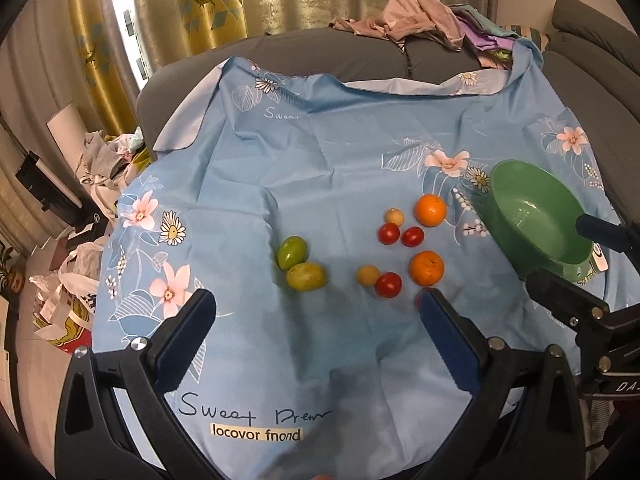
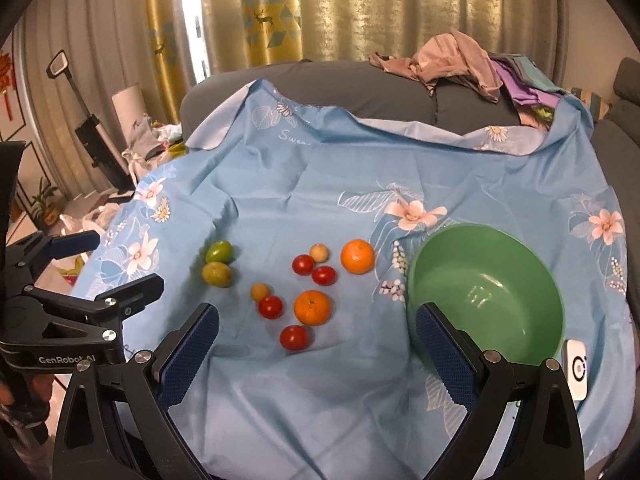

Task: Organize fruits
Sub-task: 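Grasp the green bowl rim with the left gripper and lift it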

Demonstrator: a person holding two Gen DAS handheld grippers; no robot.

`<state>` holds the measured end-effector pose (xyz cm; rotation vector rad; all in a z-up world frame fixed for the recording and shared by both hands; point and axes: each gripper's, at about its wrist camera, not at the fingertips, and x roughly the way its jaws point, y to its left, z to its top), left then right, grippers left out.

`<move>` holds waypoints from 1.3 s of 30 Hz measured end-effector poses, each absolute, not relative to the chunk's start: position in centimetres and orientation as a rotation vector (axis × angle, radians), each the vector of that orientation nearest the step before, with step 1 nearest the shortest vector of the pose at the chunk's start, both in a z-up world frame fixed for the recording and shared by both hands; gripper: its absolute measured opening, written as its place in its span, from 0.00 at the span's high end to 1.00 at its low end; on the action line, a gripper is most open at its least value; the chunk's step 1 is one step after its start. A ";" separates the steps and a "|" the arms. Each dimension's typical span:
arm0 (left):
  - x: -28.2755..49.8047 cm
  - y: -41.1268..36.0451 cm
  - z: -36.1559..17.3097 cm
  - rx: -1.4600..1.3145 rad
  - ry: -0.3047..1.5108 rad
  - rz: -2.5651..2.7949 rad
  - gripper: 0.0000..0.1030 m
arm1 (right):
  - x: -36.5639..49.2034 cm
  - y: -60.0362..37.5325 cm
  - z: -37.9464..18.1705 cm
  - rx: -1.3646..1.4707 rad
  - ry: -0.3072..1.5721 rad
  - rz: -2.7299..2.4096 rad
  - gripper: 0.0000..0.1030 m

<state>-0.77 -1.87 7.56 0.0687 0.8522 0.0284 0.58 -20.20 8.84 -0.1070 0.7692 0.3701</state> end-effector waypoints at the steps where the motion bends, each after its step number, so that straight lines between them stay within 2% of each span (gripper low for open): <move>1: -0.8 -1.9 7.6 0.068 0.850 0.030 0.01 | 0.5 -20.3 8.9 -0.104 0.769 0.371 0.04; 39: -1.2 -2.3 7.7 0.088 0.852 0.022 0.01 | -0.2 -20.5 9.6 -0.117 0.744 0.371 0.04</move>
